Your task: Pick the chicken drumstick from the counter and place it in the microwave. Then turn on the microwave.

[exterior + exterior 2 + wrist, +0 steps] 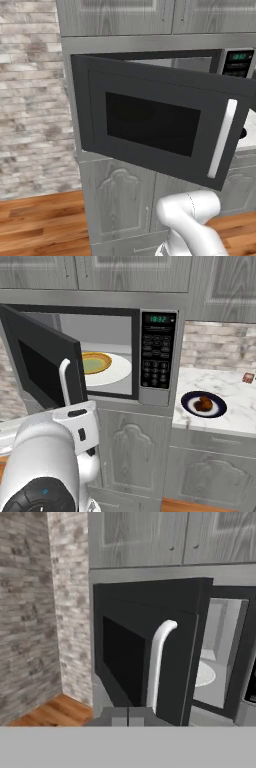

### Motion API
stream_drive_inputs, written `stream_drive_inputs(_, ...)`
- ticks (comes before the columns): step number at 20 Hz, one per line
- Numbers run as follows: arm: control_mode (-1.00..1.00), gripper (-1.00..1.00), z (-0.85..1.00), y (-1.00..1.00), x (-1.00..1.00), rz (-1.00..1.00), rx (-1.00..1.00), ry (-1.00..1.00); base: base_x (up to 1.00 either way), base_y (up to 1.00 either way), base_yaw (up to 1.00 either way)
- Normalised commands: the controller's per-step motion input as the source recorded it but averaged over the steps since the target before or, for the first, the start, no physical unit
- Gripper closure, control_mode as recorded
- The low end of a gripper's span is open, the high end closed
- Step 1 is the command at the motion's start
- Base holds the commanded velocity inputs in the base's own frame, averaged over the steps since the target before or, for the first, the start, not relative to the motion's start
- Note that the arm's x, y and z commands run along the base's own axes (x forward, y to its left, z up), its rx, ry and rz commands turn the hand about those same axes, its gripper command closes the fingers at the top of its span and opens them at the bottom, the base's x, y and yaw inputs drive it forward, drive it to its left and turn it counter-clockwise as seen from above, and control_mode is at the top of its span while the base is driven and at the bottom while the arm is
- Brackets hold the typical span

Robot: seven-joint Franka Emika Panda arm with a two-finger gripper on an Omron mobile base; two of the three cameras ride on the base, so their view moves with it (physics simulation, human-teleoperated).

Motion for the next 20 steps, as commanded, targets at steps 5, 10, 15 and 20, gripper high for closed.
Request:
stream_drive_inputs(5, -1.0, 1.0, 0.0, -0.29, 0.06, 0.09, 0.0, 0.0, 0.0, 0.0, 0.0)
stream_drive_inputs(10, -1.0, 1.0, 0.0, -0.29, 0.31, 0.11, 0.04, 0.0, 0.0, 0.0, 0.0)
stream_drive_inputs(15, -1.0, 1.0, 0.0, -0.28, 0.37, 0.1, 0.05, 0.0, 0.0, 0.0, 0.0)
stream_drive_inputs(20, -1.0, -1.0, 0.0, -0.16, 0.48, 0.13, 0.06, 0.0, 0.0, 0.0, 0.0)
